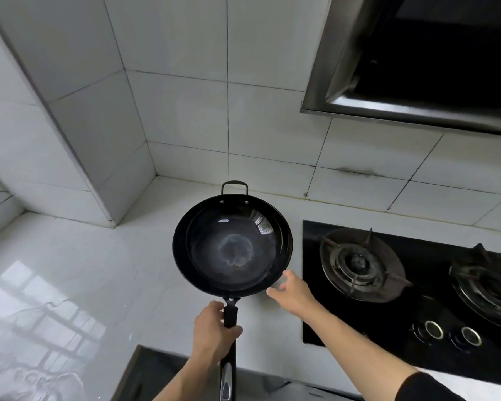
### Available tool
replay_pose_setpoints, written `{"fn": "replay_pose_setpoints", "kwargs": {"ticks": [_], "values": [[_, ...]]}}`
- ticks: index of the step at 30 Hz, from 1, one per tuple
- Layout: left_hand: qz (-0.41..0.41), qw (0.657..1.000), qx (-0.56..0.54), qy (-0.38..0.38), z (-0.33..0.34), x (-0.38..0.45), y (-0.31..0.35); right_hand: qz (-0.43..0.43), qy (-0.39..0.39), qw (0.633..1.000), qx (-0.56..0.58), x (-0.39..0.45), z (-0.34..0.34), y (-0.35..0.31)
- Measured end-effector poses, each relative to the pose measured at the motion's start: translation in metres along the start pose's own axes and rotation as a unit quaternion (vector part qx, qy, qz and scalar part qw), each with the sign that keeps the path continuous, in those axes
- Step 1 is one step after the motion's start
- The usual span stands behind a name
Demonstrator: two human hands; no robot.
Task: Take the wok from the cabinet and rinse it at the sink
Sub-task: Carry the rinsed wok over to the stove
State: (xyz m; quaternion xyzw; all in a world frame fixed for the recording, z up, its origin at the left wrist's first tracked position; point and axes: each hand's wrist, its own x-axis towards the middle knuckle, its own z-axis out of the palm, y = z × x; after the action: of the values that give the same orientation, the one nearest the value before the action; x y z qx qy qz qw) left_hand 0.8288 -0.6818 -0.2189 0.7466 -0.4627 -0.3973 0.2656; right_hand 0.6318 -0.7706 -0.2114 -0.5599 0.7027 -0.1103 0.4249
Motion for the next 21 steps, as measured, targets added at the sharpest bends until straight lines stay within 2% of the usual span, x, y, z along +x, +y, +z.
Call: {"fn": "replay_pose_setpoints", "kwargs": {"ticks": [6, 10, 15, 21], "values": [[0.030, 0.999, -0.002, -0.044, -0.010, -0.009, -0.014, 0.008, 0.011, 1.000, 0.024, -0.032, 0.040, -0.005], [0.053, 0.997, 0.018, -0.058, -0.015, -0.013, -0.018, -0.017, 0.085, 0.995, 0.046, -0.037, 0.046, -0.010], [0.060, 0.995, 0.039, -0.068, -0.020, -0.013, -0.018, -0.078, 0.113, 0.987, -0.085, -0.025, 0.029, -0.012], [0.064, 0.994, 0.064, -0.059, -0.018, -0.013, -0.014, -0.102, 0.118, 0.973, -0.173, -0.016, 0.024, -0.005]]}}
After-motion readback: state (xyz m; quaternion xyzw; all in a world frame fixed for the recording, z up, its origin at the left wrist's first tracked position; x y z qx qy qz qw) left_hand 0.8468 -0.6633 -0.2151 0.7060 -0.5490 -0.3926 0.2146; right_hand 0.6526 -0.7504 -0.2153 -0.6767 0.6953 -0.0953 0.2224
